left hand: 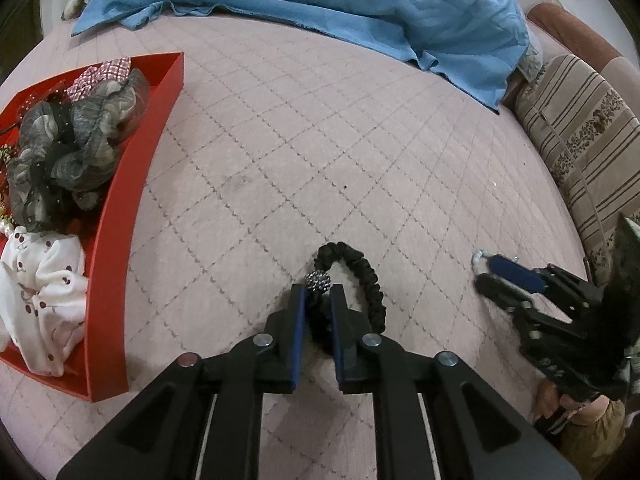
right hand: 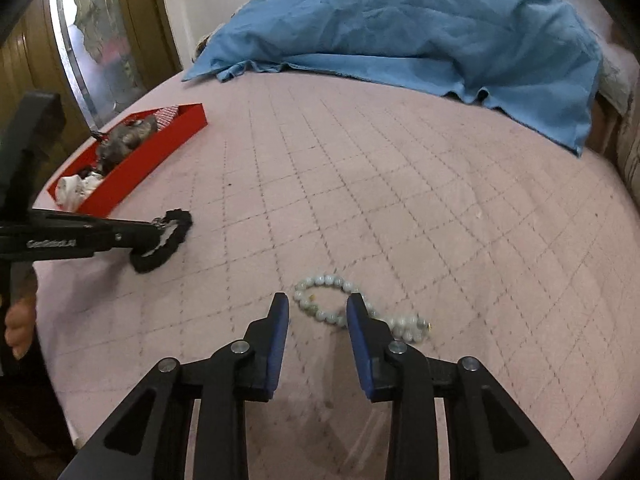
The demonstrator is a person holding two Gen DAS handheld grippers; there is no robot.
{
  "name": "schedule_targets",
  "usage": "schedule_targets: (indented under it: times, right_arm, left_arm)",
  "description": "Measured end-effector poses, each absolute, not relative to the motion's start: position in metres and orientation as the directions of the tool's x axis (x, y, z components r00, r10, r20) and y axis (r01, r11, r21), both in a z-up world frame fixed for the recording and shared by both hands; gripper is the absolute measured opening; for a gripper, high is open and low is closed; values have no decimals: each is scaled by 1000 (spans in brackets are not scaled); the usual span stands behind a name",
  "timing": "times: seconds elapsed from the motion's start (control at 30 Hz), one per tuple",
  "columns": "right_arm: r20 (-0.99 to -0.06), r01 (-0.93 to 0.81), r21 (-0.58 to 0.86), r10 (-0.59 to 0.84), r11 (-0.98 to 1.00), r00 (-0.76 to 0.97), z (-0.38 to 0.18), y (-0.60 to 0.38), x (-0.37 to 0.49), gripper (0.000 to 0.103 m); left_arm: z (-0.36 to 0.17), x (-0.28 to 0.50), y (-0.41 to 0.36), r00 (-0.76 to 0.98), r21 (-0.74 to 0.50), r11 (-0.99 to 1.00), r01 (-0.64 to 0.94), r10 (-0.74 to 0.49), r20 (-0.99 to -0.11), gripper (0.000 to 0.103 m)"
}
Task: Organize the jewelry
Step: 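Grasp the black beaded bracelet with left tool while right tool grasps green bead bracelet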
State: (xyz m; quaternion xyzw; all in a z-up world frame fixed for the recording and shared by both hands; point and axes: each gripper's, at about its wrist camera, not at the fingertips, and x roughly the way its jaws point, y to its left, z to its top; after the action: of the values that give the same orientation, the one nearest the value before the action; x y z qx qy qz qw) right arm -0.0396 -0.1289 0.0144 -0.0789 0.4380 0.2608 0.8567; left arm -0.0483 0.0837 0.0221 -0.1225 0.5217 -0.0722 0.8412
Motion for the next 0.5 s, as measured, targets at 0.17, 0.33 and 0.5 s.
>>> schedule_targets:
  times: [0.17, 0.33, 0.5]
  right_arm:
    - [-802, -525, 78, 366, 847, 471, 10, -120, -37, 9]
    - [-788, -492, 163, 413, 855, 457, 19, -128, -38, 7]
    - [-737, -425, 292, 485, 857, 471, 42, -145, -42, 7]
  left_arm:
    - [25, -49, 70, 461, -203, 979, 20, -189, -867, 17]
    - [35, -57, 72, 474, -234, 972, 30, -219, -853, 11]
    - [56, -70, 88, 509, -285, 958, 10, -251, -824, 11]
